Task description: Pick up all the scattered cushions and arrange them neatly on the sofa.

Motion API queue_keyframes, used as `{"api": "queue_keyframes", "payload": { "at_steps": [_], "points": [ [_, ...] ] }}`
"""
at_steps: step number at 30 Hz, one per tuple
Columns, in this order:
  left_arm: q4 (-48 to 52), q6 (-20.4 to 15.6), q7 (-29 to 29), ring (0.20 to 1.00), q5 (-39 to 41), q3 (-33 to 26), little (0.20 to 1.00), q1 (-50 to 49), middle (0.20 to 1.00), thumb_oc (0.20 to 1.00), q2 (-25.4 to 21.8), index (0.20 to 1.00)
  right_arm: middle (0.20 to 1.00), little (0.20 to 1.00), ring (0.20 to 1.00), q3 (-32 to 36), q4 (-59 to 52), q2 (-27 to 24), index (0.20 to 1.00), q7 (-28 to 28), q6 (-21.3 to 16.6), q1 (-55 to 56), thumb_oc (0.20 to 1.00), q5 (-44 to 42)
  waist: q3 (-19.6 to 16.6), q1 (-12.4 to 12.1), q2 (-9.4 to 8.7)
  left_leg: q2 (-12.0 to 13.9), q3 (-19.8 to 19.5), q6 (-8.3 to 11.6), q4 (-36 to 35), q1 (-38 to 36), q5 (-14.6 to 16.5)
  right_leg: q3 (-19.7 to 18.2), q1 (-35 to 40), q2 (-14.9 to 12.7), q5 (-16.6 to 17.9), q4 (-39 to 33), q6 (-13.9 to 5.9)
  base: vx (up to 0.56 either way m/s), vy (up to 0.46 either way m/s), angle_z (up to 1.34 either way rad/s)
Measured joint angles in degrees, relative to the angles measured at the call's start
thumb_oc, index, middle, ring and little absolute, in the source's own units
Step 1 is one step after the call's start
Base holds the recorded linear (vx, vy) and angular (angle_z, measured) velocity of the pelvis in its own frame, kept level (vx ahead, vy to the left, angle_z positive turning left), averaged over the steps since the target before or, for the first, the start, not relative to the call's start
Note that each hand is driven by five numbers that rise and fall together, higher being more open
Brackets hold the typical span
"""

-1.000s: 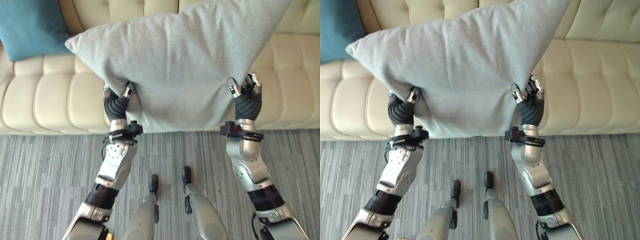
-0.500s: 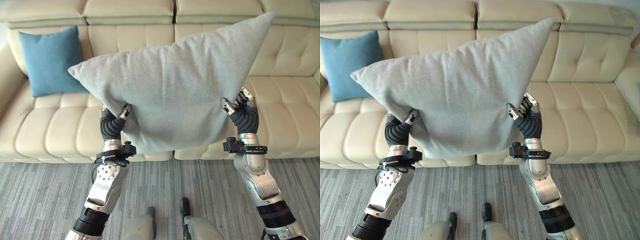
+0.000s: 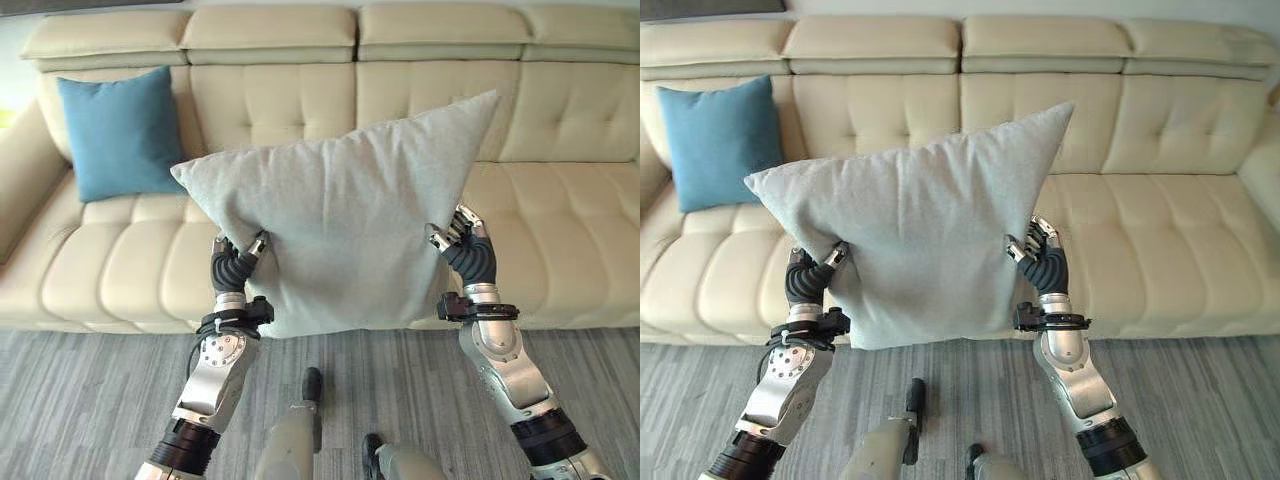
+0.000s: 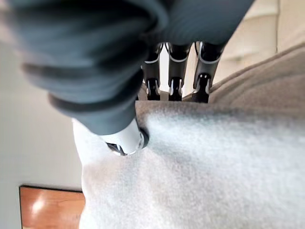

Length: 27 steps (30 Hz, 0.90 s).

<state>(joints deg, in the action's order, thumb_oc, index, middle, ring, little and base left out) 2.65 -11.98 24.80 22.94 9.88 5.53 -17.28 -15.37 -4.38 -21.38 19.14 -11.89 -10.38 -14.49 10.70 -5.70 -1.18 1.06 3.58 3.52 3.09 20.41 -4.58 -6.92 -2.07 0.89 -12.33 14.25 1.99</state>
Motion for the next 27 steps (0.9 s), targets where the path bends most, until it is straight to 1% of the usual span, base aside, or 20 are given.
{"api": "queue_keyframes", "payload": {
  "at_steps": [2, 3, 4, 5, 6, 7, 8, 10, 11, 12, 13, 14, 15, 17, 19, 21, 23, 25, 26, 27],
  "points": [
    [1.28, -0.18, -0.05, 0.200, -0.85, -1.21, 0.200, -1.30, 0.200, 0.200, -0.03, 0.200, 0.200, 0.200, 0.200, 0.03, -0.80, -0.09, 0.200, -0.83, -0.05, -0.15, 0.200, 0.95, -0.31, -1.50, 0.52, -0.06, -0.15, -0.70, -0.49, -1.09, -0.16, -1.37, 3.55, -0.75, -2.22, -2.64, 0.04, 0.50, 0.157, -0.50],
    [1.69, -0.20, -0.08, 0.200, -1.63, -2.10, 0.200, -2.86, 0.200, 0.200, -0.52, 0.200, 0.200, 0.200, 0.200, -1.07, -1.24, -0.19, 0.200, -1.26, -0.01, -0.12, 0.200, 1.56, -1.21, -2.48, 0.25, -0.21, 0.25, -1.95, -0.59, -2.80, -0.92, -2.75, 4.00, -1.72, -4.92, -1.32, -0.75, 0.26, 0.077, -0.60],
    [1.55, -0.10, -0.11, 0.200, -1.60, -2.60, 0.200, -3.28, 0.200, 0.200, -0.92, 0.200, 0.200, 0.200, 0.200, -1.61, -1.27, 0.03, 0.200, -1.34, 0.03, 0.08, 0.200, 2.13, -1.63, -2.17, -0.79, -1.36, 0.47, -2.31, 0.47, -2.62, -1.20, -2.86, 4.45, -2.97, -5.86, -1.26, -1.38, 0.34, 0.107, -0.64],
    [1.52, 0.26, -0.06, 0.200, -1.58, -3.44, 0.200, -3.62, 0.200, 0.200, -1.58, 0.200, 0.200, 0.200, 0.200, -2.50, -1.75, -0.04, 0.200, -2.14, 0.38, 0.09, 0.200, 2.44, -2.38, -1.70, -2.59, -2.63, 2.54, -4.98, 0.64, -3.20, -3.78, -1.59, 2.98, -5.06, -6.93, 5.68, -5.97, 0.14, 0.060, -0.19],
    [1.66, 0.25, -0.07, 0.200, -1.58, -3.53, 0.200, -3.49, 0.200, 0.200, -2.07, 0.200, 0.200, 0.200, 0.200, -2.04, -2.07, 0.61, 0.200, -2.33, 0.54, 0.40, 0.200, 2.77, -2.53, -1.44, -3.22, -3.60, 3.70, -7.96, 1.09, -3.56, -4.57, -0.93, 2.33, -6.05, -7.29, 8.86, -7.10, 0.21, 0.084, -0.17],
    [1.68, 0.23, -0.08, 0.200, -1.60, -3.46, 0.200, -3.20, 0.200, 0.200, -2.38, 0.200, 0.200, 0.200, 0.200, -1.92, -2.26, 0.89, 0.200, -2.32, 0.83, 0.29, 0.200, 2.78, -2.77, -0.54, -3.79, -4.72, 3.52, -9.12, 0.95, -4.11, -3.05, -0.75, 1.05, -6.86, -4.47, 13.25, -9.37, 0.19, 0.087, 0.04],
    [1.60, 0.25, -0.08, 0.200, -1.60, -3.32, 0.200, -2.75, 0.200, 0.200, -2.49, 0.200, 0.200, 0.200, 0.200, -1.57, -2.51, 1.03, 0.200, -2.32, 1.13, -0.05, 0.200, 2.79, -2.74, 0.01, -3.74, -5.45, 3.57, -9.80, 0.66, -5.09, -2.57, -0.61, -1.90, -7.49, -1.84, 21.79, -12.53, 0.20, 0.093, 0.05],
    [1.55, 0.27, -0.14, 0.200, -1.65, -3.06, 0.200, -2.34, 0.200, 0.200, -2.86, 0.200, 0.200, 0.200, 0.200, -0.94, -2.64, 1.81, 0.200, -2.33, 1.15, 0.07, 0.200, 2.98, -2.47, 1.09, -3.29, -6.14, 2.71, -11.14, 0.39, -7.29, -1.54, -0.74, -4.79, -7.34, 1.34, 31.45, -12.99, 0.20, 0.090, 0.16],
    [1.55, 0.27, -0.19, 0.200, -1.68, -2.86, 0.200, -2.24, 0.200, 0.200, -3.11, 0.200, 0.200, 0.200, 0.200, -0.52, -2.65, 2.21, 0.200, -2.32, 1.15, 0.06, 0.200, 3.36, -2.32, 1.39, -3.07, -6.23, 2.60, -11.23, 0.26, -8.41, -1.46, -0.75, -4.89, -7.32, 1.65, 32.61, -12.73, 0.18, 0.047, 0.05],
    [1.64, 0.28, -0.21, 0.200, -1.73, -2.86, 0.200, -2.21, 0.200, 0.200, -3.14, 0.200, 0.200, 0.200, 0.200, -0.26, -2.85, 2.49, 0.200, -2.34, 1.14, -0.05, 0.200, 3.41, -2.02, 1.52, -2.48, -5.93, 1.09, -12.06, -0.97, -10.22, -0.74, 0.35, -6.19, -7.52, 0.64, 33.14, -11.35, 0.19, 0.001, -0.09],
    [1.66, 0.26, -0.22, 0.200, -1.75, -3.12, 0.200, -2.15, 0.200, 0.200, -3.19, 0.200, 0.200, 0.200, 0.200, -0.19, -3.32, 2.91, 0.200, -2.44, 1.09, -0.18, 0.200, 3.76, -1.35, 1.78, -1.02, -5.72, 0.41, -11.74, -3.58, -13.04, -0.87, 4.45, -7.96, -9.54, -1.23, 32.22, -9.87, 0.18, -0.016, -0.10],
    [1.69, 0.26, -0.25, 0.200, -1.77, -3.16, 0.200, -2.14, 0.200, 0.200, -3.18, 0.200, 0.200, 0.200, 0.200, -0.19, -3.59, 2.98, 0.200, -2.44, 1.08, -0.21, 0.200, 3.77, -1.09, 2.17, -0.44, -5.58, 0.52, -11.72, -4.04, -13.90, -0.89, 6.56, -8.48, -10.77, -1.82, 29.00, -9.72, 0.21, -0.043, -0.06],
    [1.69, 0.21, -0.31, 0.200, -1.78, -3.20, 0.200, -2.03, 0.200, 0.200, -3.14, 0.200, 0.200, 0.200, 0.200, -0.22, -3.77, 3.24, 0.200, -2.50, 1.07, -0.21, 0.200, 3.76, -0.92, 2.49, 0.01, -5.61, 0.87, -11.39, -4.46, -14.96, -0.58, 8.19, -10.29, -12.34, -1.90, 21.91, -9.98, 0.20, -0.060, -0.04],
    [1.73, 0.09, -0.33, 0.200, -1.76, -3.38, 0.200, -2.09, 0.200, 0.200, -2.94, 0.200, 0.200, 0.200, 0.200, -0.13, -3.80, 3.45, 0.200, -2.75, 1.06, -0.25, 0.200, 3.72, -0.81, 2.59, 0.63, -5.06, 1.04, -10.94, -5.12, -15.41, -0.36, 9.86, -11.94, -12.51, -0.96, 13.78, -10.59, 0.19, -0.103, 0.00],
    [1.48, 0.09, -0.43, 0.200, -1.67, -3.42, 0.200, -2.39, 0.200, 0.200, -3.09, 0.200, 0.200, 0.200, 0.200, 0.22, -3.78, 3.45, 0.200, -3.29, 1.10, -0.03, 0.200, 3.61, -0.79, 3.50, 0.62, -4.89, 0.42, -10.57, -5.51, -16.01, -0.15, 9.93, -13.82, -12.03, 2.79, 4.38, -12.25, 0.21, -0.154, 0.16],
    [0.85, 0.08, -0.45, 0.200, -1.73, -3.35, 0.200, -2.38, 0.200, 0.200, -2.99, 0.200, 0.200, 0.200, 0.200, 0.16, -3.60, 3.57, 0.200, -3.42, 1.10, -0.04, 0.200, 3.26, -0.86, 4.06, 0.27, -5.35, 0.07, -9.86, -6.07, -17.15, 0.30, 9.59, -13.54, -11.49, 10.40, -8.00, -12.75, 0.21, -0.149, 0.13],
    [-0.15, 0.08, -0.52, 0.200, -1.90, -2.98, 0.200, -2.35, 0.200, 0.200, -2.85, 0.200, 0.200, 0.200, 0.200, 0.04, -2.04, 3.65, 0.200, -3.41, 1.07, -0.02, 0.200, 3.25, -1.07, 4.43, -0.64, -6.07, -0.42, -9.03, -6.93, -19.39, 0.71, 9.77, -10.09, -11.88, 15.90, -13.61, -11.90, 0.17, -0.112, 0.12],
    [-0.74, 0.05, -0.51, 0.200, -2.18, -3.02, 0.200, -2.47, 0.200, 0.200, -3.19, 0.200, 0.200, 0.200, 0.200, -0.39, -0.29, 4.36, 0.200, -3.40, 1.08, -0.08, 0.200, 3.27, -2.66, 4.46, -3.30, -7.58, -0.54, -8.10, -7.57, -20.53, 1.31, 9.37, -6.03, -12.50, 20.25, -16.67, -11.22, 0.20, -0.130, 0.08],
    [-2.42, -0.07, -0.12, 0.200, -2.66, -3.25, 0.200, -1.49, 0.200, 0.200, -1.99, 0.200, 0.200, 0.200, 0.200, -1.38, 3.34, 4.56, 0.200, -3.19, 0.61, -1.98, 0.200, 3.27, -2.95, 4.59, -3.10, -6.87, -0.88, -6.14, -7.43, -20.55, 2.06, 9.68, -4.97, -11.87, 23.78, -18.93, -10.37, 0.13, -0.103, 0.06],
    [-3.97, -0.06, 0.24, 0.200, -3.73, -2.85, 0.200, 0.06, 0.200, 0.200, -1.30, 0.200, 0.200, 0.200, 0.200, -1.83, 6.39, 4.50, 0.200, -2.65, 0.84, -3.87, 0.200, 3.27, -2.99, 4.78, -2.89, -5.70, -1.22, -5.47, -7.57, -20.42, 1.91, 9.86, -5.03, -10.67, 24.48, -18.98, -8.94, 0.13, -0.103, 0.05]
  ]
}}
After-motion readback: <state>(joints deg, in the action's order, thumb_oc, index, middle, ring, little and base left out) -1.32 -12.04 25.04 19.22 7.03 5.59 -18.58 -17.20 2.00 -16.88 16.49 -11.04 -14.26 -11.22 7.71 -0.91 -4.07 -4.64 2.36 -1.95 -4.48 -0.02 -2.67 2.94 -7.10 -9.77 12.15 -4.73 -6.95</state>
